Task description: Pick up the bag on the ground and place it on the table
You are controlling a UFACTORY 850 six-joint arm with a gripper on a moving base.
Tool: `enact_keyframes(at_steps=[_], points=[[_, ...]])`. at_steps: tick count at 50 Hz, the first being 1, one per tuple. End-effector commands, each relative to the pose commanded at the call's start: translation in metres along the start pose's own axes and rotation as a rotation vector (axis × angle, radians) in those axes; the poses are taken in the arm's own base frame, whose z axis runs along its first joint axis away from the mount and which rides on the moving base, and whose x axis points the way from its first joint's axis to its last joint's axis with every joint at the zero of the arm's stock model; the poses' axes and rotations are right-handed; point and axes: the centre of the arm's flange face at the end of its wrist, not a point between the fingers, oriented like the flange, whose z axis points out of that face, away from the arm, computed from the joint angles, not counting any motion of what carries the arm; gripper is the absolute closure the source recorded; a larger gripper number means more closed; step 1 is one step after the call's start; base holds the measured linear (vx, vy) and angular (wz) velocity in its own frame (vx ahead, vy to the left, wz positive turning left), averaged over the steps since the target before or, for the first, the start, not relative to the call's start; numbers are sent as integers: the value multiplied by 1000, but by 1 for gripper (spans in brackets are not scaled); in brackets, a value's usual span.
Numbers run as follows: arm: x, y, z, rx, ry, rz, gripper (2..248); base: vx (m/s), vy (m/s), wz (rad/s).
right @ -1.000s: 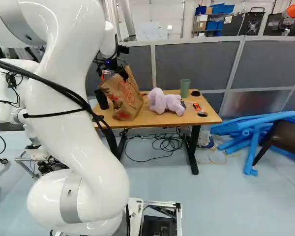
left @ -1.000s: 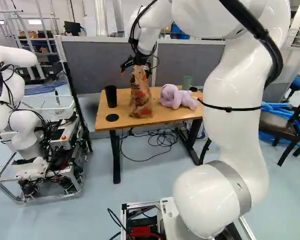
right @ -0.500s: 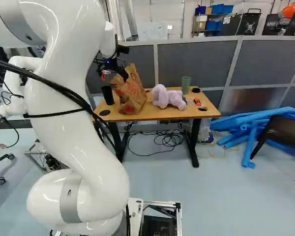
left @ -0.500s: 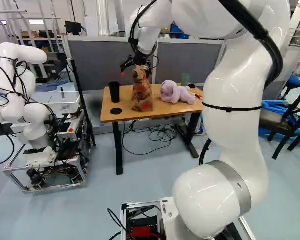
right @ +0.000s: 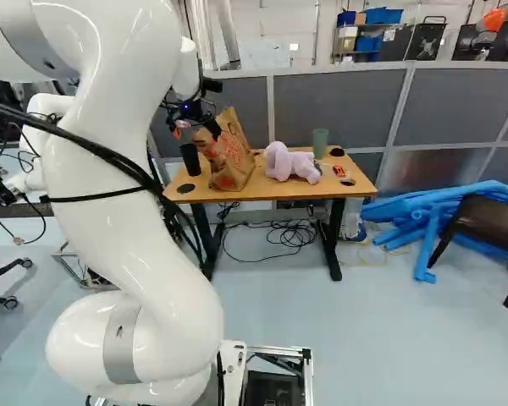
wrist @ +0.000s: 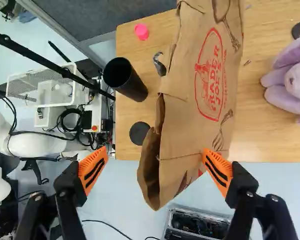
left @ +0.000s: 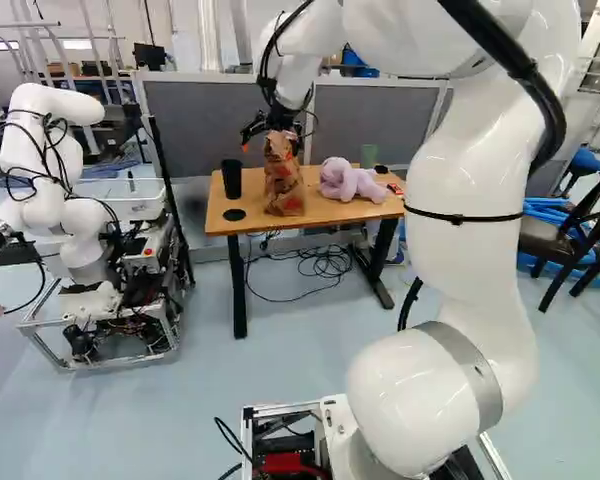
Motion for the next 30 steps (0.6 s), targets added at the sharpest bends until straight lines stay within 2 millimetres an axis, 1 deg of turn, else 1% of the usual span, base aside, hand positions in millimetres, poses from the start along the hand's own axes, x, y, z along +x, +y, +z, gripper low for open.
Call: enact_keyframes(at_steps=[16, 30], points=[[-1, 1, 0, -2, 3, 0, 3, 0, 0, 0], [-6, 6, 2, -10, 19, 1, 3, 0, 0, 0]])
